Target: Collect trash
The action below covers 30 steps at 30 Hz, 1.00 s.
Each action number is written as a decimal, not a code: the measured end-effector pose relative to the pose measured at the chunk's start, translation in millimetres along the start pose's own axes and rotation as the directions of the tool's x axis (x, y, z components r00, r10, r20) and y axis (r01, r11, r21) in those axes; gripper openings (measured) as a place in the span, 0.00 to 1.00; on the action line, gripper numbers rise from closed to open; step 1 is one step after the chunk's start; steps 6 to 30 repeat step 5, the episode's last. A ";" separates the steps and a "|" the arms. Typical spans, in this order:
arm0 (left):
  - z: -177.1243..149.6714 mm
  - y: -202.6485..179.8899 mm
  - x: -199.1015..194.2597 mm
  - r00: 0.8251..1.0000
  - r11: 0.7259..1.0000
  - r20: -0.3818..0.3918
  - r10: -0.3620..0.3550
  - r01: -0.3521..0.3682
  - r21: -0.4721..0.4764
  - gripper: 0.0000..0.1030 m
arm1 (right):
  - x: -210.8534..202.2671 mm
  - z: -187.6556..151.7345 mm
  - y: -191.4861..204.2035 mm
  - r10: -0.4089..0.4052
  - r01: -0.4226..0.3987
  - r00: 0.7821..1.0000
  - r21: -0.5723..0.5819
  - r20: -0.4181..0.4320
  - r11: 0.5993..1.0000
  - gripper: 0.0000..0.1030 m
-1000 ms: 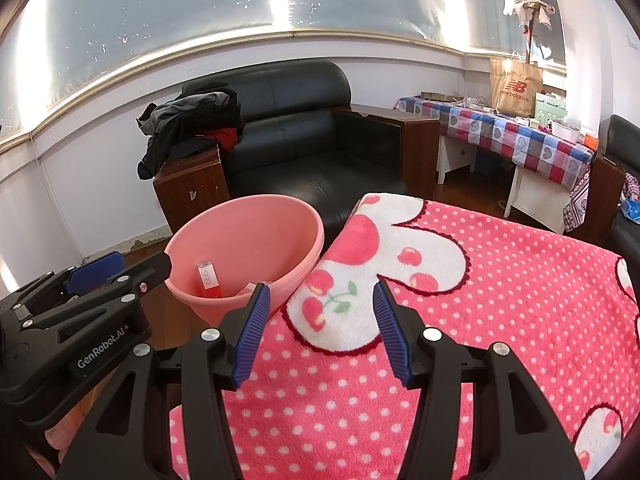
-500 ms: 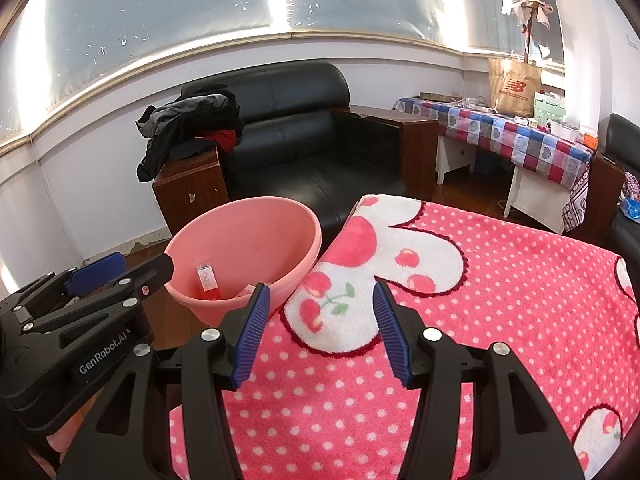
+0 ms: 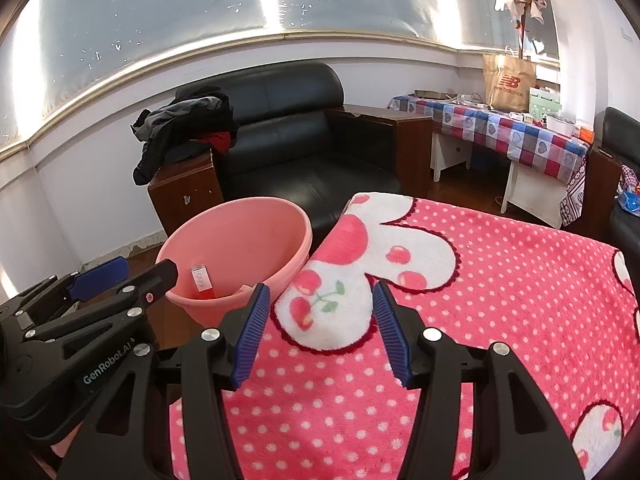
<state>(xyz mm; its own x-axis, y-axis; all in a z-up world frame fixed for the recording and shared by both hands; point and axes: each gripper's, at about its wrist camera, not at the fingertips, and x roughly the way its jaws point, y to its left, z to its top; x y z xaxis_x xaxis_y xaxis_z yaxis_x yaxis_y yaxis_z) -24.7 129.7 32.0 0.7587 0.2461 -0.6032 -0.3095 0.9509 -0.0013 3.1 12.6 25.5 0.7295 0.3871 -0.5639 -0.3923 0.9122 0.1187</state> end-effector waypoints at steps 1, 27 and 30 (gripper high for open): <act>0.4 -0.9 0.8 1.000 1.000 -0.003 -0.003 0.003 0.003 0.50 | 0.0 0.0 -1.0 -0.002 0.002 1.000 0.002 0.000 1.000 0.53; 0.4 -5.7 2.7 1.000 1.000 -0.008 -0.011 0.011 0.015 0.50 | -0.8 -1.2 -7.2 -0.009 0.009 1.000 0.013 -0.004 1.000 0.53; 0.4 -5.7 2.7 1.000 1.000 -0.008 -0.011 0.011 0.015 0.50 | -0.8 -1.2 -7.2 -0.009 0.009 1.000 0.013 -0.004 1.000 0.53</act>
